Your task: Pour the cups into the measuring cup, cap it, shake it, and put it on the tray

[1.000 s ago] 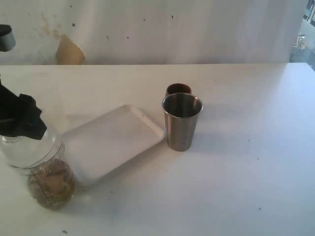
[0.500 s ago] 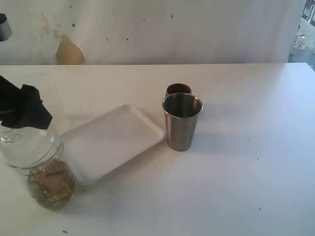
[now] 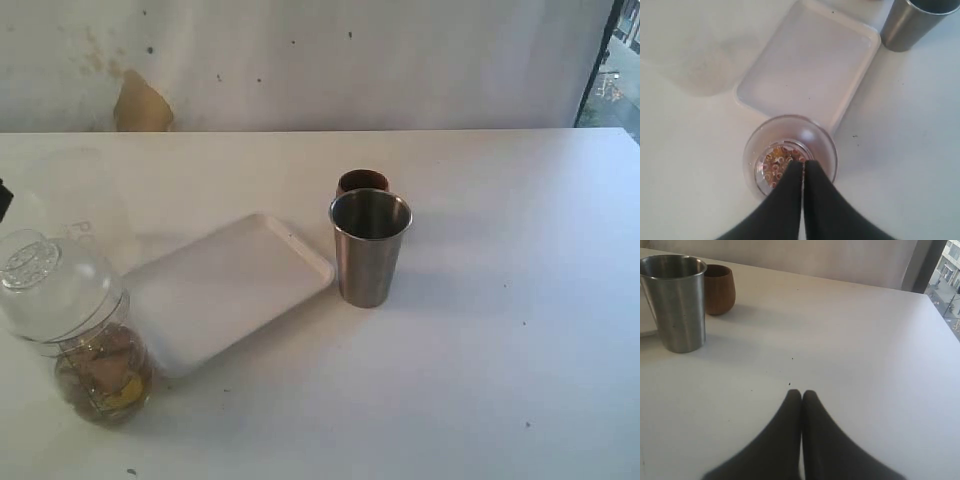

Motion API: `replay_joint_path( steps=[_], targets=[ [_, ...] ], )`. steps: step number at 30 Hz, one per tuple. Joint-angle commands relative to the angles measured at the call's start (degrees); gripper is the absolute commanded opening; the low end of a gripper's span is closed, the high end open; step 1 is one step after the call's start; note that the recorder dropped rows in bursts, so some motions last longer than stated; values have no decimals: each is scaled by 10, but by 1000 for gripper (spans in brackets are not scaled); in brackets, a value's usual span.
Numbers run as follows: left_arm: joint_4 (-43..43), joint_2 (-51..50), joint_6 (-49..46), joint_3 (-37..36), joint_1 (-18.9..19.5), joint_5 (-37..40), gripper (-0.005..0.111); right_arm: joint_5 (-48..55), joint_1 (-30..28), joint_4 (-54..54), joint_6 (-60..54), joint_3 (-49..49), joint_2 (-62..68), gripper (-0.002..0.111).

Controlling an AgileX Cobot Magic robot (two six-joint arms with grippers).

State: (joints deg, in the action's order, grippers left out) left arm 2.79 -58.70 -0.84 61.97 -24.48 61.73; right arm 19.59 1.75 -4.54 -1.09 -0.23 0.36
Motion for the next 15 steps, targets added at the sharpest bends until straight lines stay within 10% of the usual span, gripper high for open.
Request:
replay_joint_path(
  steps=[1,15],
  targets=[
    [16,-1,-8,-27,-2,-5,0,-2,-1,0,3,2,-4,0],
    [11,-14,-27,-73,-2,-109,0,-2,-1,0,3,2,-4,0]
  ],
)
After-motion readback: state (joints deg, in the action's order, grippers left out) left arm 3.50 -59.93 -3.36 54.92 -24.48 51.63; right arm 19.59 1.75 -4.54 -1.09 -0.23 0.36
